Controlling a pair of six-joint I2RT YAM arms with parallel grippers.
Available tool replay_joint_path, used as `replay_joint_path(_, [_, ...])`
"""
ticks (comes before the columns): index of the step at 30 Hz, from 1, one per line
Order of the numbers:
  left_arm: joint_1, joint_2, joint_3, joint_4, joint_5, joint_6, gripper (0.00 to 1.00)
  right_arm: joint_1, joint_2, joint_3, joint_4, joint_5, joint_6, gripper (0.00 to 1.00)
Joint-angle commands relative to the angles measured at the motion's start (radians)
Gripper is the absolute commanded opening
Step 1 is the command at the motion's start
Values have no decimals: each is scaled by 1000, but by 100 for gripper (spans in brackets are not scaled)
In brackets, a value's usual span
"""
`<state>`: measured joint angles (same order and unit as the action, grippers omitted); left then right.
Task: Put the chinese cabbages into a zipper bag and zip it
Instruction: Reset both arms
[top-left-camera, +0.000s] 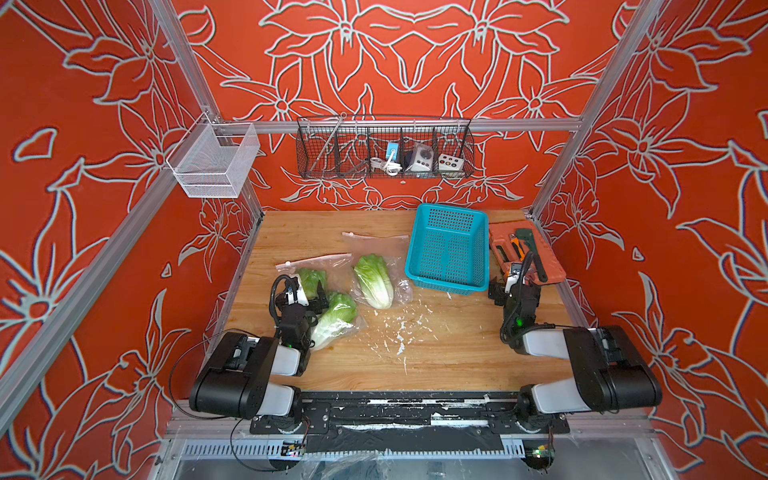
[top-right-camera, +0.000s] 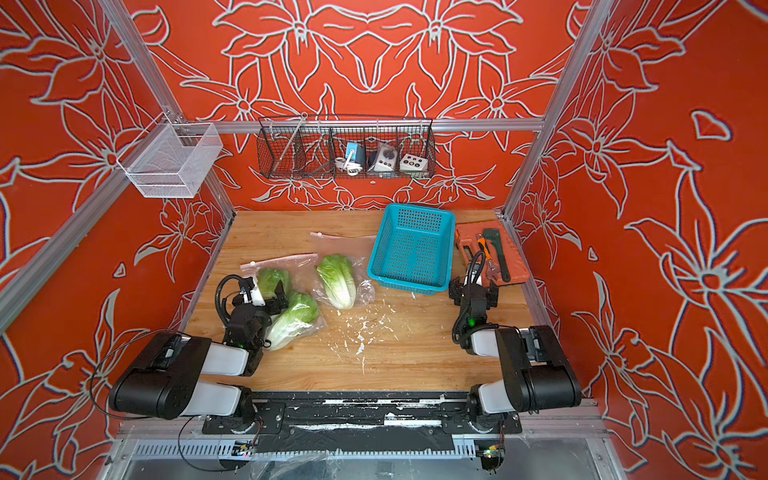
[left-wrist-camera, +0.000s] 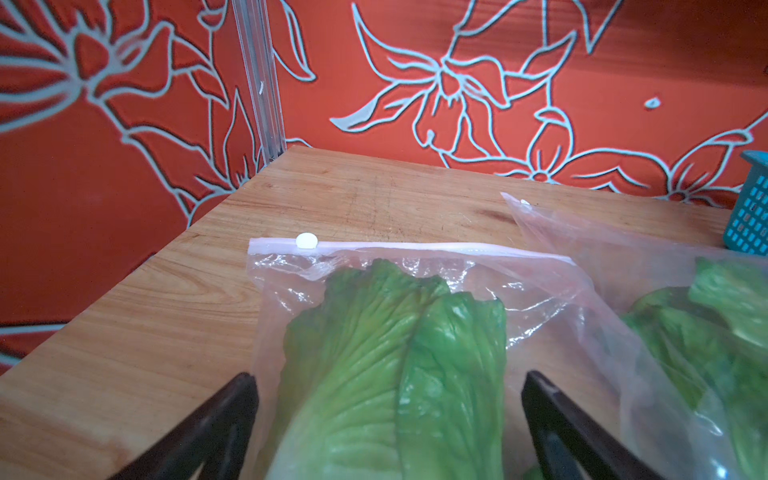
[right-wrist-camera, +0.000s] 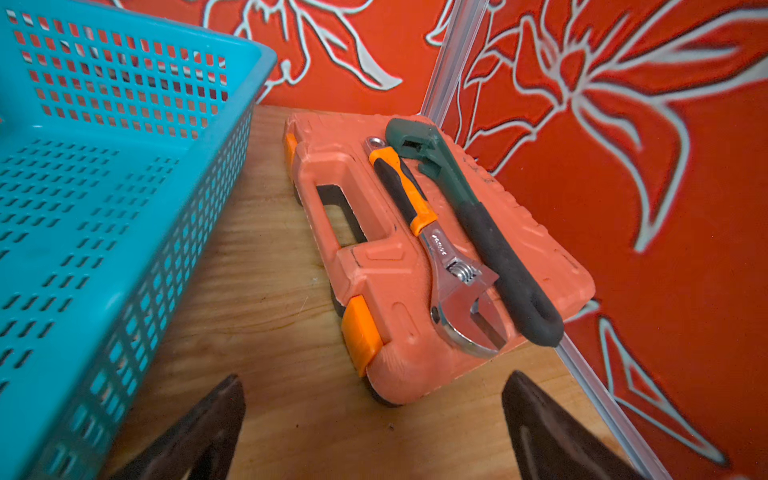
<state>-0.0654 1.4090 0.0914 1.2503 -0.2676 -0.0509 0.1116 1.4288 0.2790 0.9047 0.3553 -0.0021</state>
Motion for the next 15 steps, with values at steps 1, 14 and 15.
replay_joint_path(1, [-5, -8, 4, 3, 11, 14, 99, -6, 5, 12, -6, -13, 8, 99])
replay_joint_path(14, [-5, -7, 4, 4, 11, 14, 99, -6, 6, 14, -8, -15, 8, 99])
replay_joint_path(15, [-5, -8, 4, 5, 11, 14, 99, -6, 5, 14, -8, -15, 7, 99])
